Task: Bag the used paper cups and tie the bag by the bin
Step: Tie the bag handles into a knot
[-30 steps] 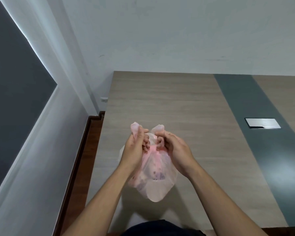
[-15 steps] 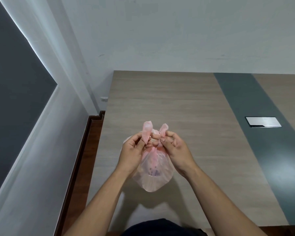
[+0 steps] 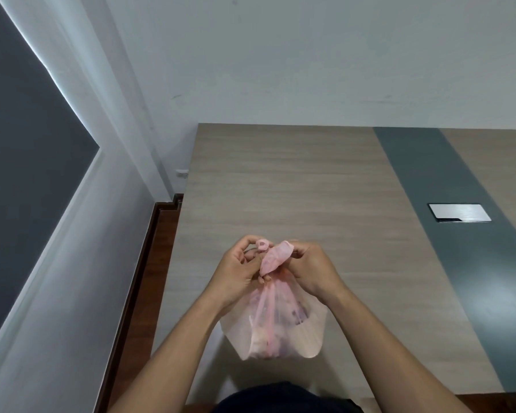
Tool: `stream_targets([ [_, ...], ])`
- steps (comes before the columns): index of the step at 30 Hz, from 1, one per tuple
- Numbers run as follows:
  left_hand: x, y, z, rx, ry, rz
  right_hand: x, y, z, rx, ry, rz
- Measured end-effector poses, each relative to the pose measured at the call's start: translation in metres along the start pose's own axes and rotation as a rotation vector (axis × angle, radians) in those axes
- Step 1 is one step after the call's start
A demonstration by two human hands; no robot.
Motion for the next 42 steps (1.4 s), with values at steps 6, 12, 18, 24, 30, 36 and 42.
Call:
stream_targets([
  [6, 0.001, -0.011, -0.008, -0.05, -0.011, 0.093, 0.002, 0.008, 0.005, 0.035, -0.016, -0.175],
  [12, 0.001, -0.021, -0.008, -0.122, -0.032, 0.153, 0.004, 0.008, 0.009, -0.009, -0.055, -0.196],
  [18, 0.0, -0.036, -0.025, -0.176, -0.146, 0.195, 0.017, 0.022, 0.004, 0.016, -0.089, -0.368],
  [24, 0.003, -0.035, -0.029, -0.121, -0.173, 0.154, 0.013, 0.015, 0.002, 0.082, -0.092, -0.245],
  [30, 0.008, -0.031, -0.028, 0.024, -0.168, 0.182, 0.008, 0.006, 0.019, 0.095, -0.006, -0.067],
  [36, 0.015, -0.019, -0.014, -0.19, -0.051, 0.14, 0.004, -0.001, 0.03, 0.167, 0.046, 0.058],
  [42, 0.017, -0.005, 0.012, -0.647, 0.143, 0.113, -0.001, -0.003, 0.039, 0.197, 0.111, 0.104],
])
Point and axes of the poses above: each hand's wrist, its own x-axis away from the middle knuckle, its own y-axis out of the palm, z = x × y, the point moved 9 cm from there along -x, towards the middle knuckle, and after that the axes turned 13 degrees about x, right-handed, at the moved point
